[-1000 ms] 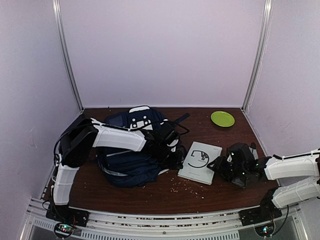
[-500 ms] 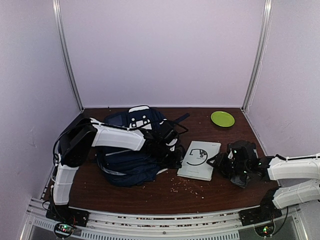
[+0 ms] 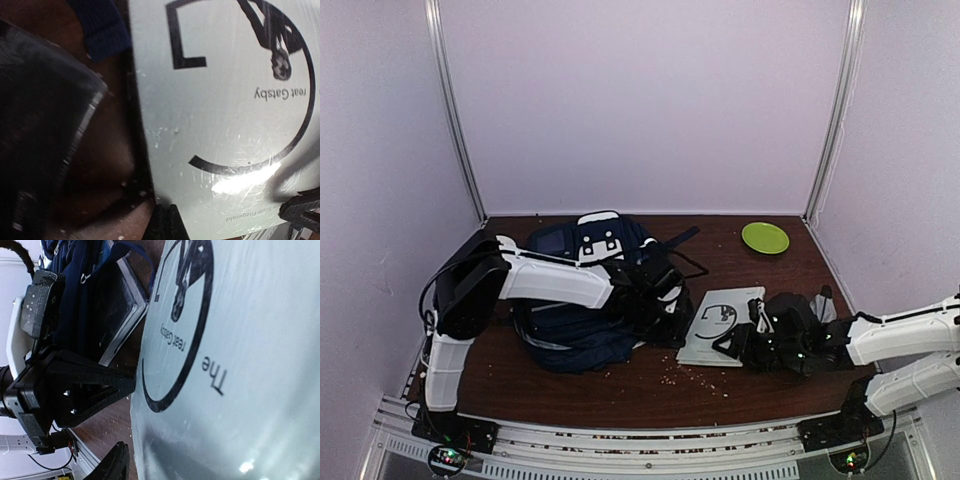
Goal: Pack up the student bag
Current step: Pick up the book from the center of the board.
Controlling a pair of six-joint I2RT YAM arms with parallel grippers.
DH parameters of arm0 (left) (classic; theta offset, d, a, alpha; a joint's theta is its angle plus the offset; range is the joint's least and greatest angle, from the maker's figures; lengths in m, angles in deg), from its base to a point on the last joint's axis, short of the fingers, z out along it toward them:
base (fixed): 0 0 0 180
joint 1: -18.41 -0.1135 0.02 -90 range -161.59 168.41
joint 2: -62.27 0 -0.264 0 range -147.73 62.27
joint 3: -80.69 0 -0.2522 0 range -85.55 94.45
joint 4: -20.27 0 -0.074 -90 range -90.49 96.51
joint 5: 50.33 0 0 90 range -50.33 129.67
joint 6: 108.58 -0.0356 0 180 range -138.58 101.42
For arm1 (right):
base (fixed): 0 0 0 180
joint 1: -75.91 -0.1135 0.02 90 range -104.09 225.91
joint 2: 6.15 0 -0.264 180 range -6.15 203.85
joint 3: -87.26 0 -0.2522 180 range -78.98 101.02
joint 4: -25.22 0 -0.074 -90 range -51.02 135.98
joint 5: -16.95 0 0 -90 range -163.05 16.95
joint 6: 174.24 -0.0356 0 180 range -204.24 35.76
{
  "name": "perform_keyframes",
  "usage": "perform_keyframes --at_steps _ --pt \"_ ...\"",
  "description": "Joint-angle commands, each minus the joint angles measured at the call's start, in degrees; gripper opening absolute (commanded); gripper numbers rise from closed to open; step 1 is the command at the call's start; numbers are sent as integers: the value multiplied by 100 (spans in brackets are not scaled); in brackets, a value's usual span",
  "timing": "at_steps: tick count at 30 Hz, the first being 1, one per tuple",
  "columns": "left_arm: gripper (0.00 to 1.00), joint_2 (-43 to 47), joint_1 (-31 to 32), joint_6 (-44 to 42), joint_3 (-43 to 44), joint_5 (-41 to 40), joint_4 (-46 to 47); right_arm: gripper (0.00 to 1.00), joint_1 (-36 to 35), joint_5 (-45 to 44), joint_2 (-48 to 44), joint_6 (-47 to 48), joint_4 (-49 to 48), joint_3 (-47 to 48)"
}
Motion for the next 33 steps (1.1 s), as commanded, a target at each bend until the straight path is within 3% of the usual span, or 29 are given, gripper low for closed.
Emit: perform_keyframes --at_steps 1,4,9,15,21,25,28,30,33 --pt "3 382 587 -358 -277 300 21 50 -369 166 99 -148 -870 -121" --pt "3 467 679 -295 -464 242 130 46 -534 -112 47 -368 -1119 -312" --pt "3 716 690 -207 -679 88 283 31 -672 -561 -378 -475 -1030 -334" --pt "5 961 684 -311 -624 -92 191 0 -680 -937 -831 -333 -529 -240" --pt "11 1561 684 -453 -558 -364 -66 0 -694 -1119 -1319 267 297 168" --pt "29 2258 685 -707 -340 -739 -573 0 -699 -1233 -1772 815 1216 719" --pt "54 2961 683 -1063 -166 -1320 -993 0 -719 -1295 -2243 1319 2098 1236" --pt "71 3462 683 -1702 -214 -2029 -1067 0 -728 -1285 -2609 1929 2665 1578" --pt "94 4359 668 -3050 -901 -2907 -373 0 -754 -916 -2969 2864 3281 1941"
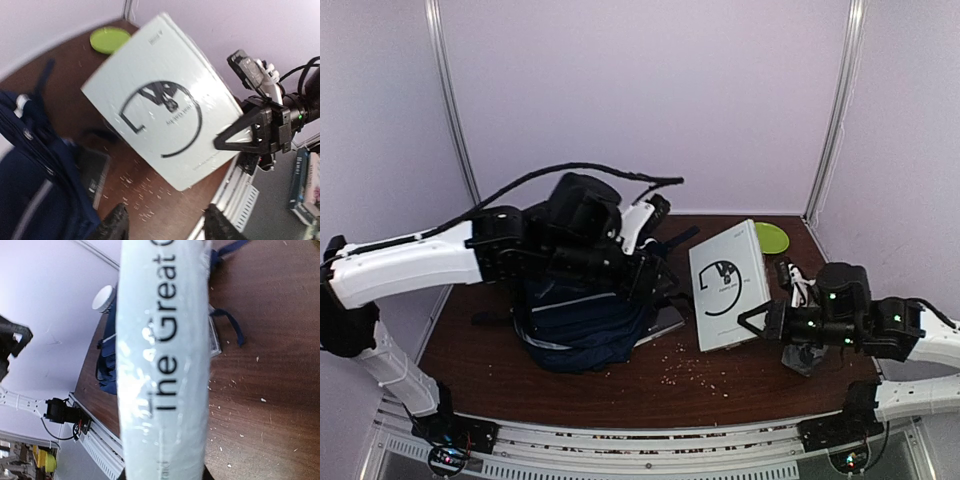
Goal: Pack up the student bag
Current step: Pick up the book from the center of the board, then place the book in the student bag.
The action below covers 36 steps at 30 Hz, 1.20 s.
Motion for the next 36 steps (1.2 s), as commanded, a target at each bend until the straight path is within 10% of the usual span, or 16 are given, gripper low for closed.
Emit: perform_keyframes --at_steps 1,9,16,36 --pt "97 1222 -29 -2143 -665 -1338 681 0 -60 285 -651 1828 710 839" --pt "98 1738 -36 -4677 -297 1662 -6 0 -405 1612 -1078 2880 1270 1291" --pt "98 1138 -88 -5382 567 2275 -1299 0 -936 1430 -847 3679 1548 1588" --pt "98 339 -803 -4575 912 4531 -1129 0 -1633 925 -243 4433 1516 2015"
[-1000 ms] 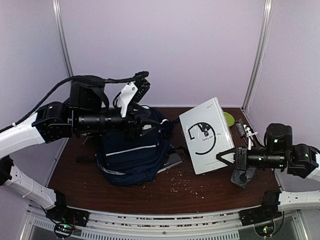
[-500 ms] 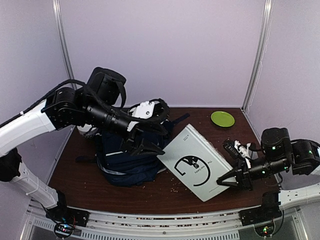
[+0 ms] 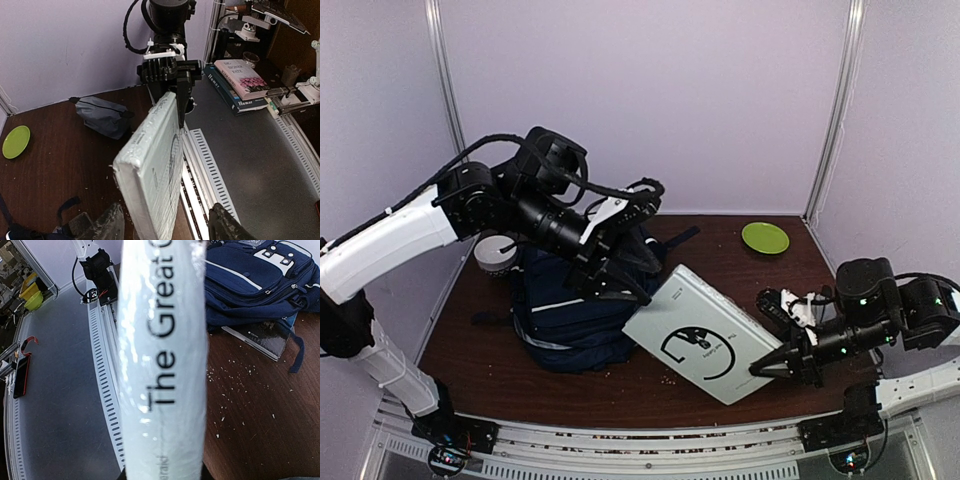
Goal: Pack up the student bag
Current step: Place the book in the student bag.
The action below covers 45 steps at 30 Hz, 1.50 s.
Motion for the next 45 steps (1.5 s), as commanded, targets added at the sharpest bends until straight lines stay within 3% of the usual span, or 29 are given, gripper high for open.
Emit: perform_keyframes --at_steps 1,12,19,26,30,35,36,38,41,45 --pt "98 -96 6 329 -66 587 328 0 -30 -56 -32 221 -865 439" --pt "98 15 6 458 -256 -49 670 0 -180 200 190 157 -821 740" --pt "94 -172 53 542 -162 633 549 0 -273 140 222 153 -1019 796" --pt "60 -199 117 495 -146 1430 319 0 -262 49 233 368 -986 852" --pt "28 -210 151 563 -78 1742 349 0 -272 16 331 503 -805 1025" --pt "0 -252 233 641 -39 1768 397 0 -271 -16 340 525 -809 1084" --pt "0 -251 234 650 -37 1741 420 0 -269 -58 320 503 -817 1085" --pt "0 -181 234 798 -100 1719 608 13 -268 -170 244 373 -875 1052" --pt "0 195 186 1345 -499 1630 1522 53 -267 -486 24 -70 -1194 786" --pt "0 815 -117 2519 -1399 1599 3526 76 -266 -757 -623 -853 -2357 -52"
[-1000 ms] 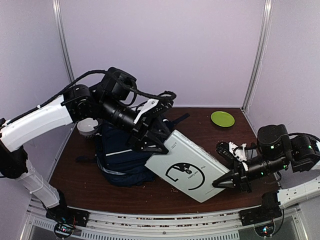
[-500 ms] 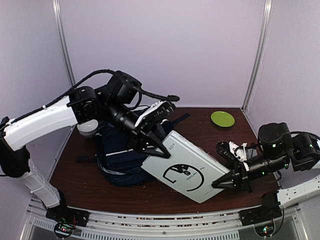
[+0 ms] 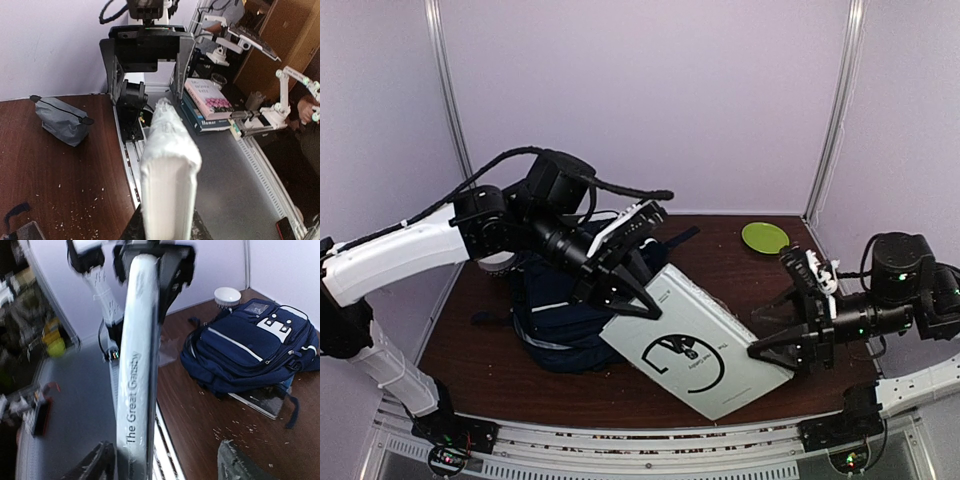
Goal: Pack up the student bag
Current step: Place the book in the student bag.
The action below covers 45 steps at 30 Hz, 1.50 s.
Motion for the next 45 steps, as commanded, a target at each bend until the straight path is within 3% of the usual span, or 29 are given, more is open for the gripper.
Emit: perform_keyframes --at_steps 1,2,4,10,19,26,33,36,40,45 --pt "0 881 -274 1488 -734 436 2839 86 13 -552 -736 -900 -1726 -814" --pt "0 1013 -347 1729 -893 385 3181 94 9 -651 -887 -1050 -1950 -1002" --pt "0 1243 -455 2144 -1192 254 3800 98 7 -877 -1119 -1332 -2328 -1355" --pt "0 1624 -497 2814 -1822 -368 4862 99 14 -967 -1448 -1812 -3385 -2013" --pt "0 1726 -657 4481 -2798 -724 7117 95 11 -822 -1324 -1967 -3684 -2098" --pt "0 1506 -657 5078 -2844 -469 7824 78 11 -550 -1069 -1995 -3945 -2043" --pt "0 1427 -657 5153 -2833 -402 7874 46 7 -368 -968 -2072 -4334 -2109" --pt "0 1404 -657 5122 -2843 -354 7783 41 6 -264 -897 -2091 -4424 -2051" --pt "0 1400 -657 4983 -2825 -337 7590 48 8 -33 -688 -2104 -4430 -1885" --pt "0 1408 -657 4940 -2787 -318 7526 25 6 142 -539 -2074 -4502 -1826"
